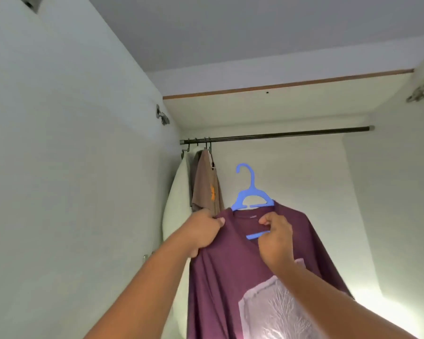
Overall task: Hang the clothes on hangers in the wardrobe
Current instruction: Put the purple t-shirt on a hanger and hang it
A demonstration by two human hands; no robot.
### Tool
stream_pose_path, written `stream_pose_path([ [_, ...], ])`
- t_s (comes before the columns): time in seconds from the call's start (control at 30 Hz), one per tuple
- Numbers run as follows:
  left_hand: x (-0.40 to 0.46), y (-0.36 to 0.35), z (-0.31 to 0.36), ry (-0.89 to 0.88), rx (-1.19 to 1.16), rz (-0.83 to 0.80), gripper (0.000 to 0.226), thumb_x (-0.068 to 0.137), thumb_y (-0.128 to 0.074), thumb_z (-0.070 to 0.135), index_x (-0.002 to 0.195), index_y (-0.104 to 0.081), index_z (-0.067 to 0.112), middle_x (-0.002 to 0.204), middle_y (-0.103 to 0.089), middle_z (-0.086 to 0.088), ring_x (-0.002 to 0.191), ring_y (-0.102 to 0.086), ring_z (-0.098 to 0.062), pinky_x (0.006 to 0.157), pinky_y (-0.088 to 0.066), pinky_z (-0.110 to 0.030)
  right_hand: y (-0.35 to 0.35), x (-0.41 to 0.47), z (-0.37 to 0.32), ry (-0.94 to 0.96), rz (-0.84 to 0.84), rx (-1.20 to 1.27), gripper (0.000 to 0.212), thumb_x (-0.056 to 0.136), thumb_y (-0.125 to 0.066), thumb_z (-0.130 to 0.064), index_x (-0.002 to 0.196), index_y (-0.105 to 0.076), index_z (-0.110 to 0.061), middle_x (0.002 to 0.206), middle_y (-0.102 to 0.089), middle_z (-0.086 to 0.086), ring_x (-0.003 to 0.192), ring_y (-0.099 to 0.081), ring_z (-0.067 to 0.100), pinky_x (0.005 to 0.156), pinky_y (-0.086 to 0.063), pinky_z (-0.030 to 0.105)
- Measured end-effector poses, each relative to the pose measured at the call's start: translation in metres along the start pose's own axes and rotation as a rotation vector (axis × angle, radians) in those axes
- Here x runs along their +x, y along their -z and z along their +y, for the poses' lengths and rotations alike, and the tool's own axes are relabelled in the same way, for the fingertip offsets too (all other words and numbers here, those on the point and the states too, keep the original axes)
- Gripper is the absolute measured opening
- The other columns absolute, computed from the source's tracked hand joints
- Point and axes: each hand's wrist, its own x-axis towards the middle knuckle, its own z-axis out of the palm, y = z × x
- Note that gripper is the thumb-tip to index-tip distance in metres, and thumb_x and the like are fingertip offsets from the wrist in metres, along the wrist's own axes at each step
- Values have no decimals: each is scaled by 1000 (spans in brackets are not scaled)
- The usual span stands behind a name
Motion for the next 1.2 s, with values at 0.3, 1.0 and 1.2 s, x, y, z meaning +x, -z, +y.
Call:
stream_pose_path([
  [0.3,202,9,29,-35,43,24,16,96,-57,13,104,-60,0,101,-65,-18,83,-63,-29,87,-54,-45,-120,128,106,373,-33,-154,43,87,-64,-9,128,-52,-16,121,-46,2,104,-48,21,90,-45,31],
  [1.0,490,-26,39,-148,476,446,24,87,-64,5,110,-59,1,112,-60,-16,100,-61,-31,83,-53,-38,-348,373,205,488,-218,-344,17,100,-34,-19,112,-46,-14,112,-49,11,94,-57,33,79,-48,40],
  [1.2,543,-21,39,-362,543,753,9,86,-63,11,83,-57,5,90,-59,-9,73,-57,-21,57,-41,-25,-391,418,201,418,-196,-197,28,102,-33,-26,117,-53,-12,110,-53,12,101,-55,32,79,-42,34],
])
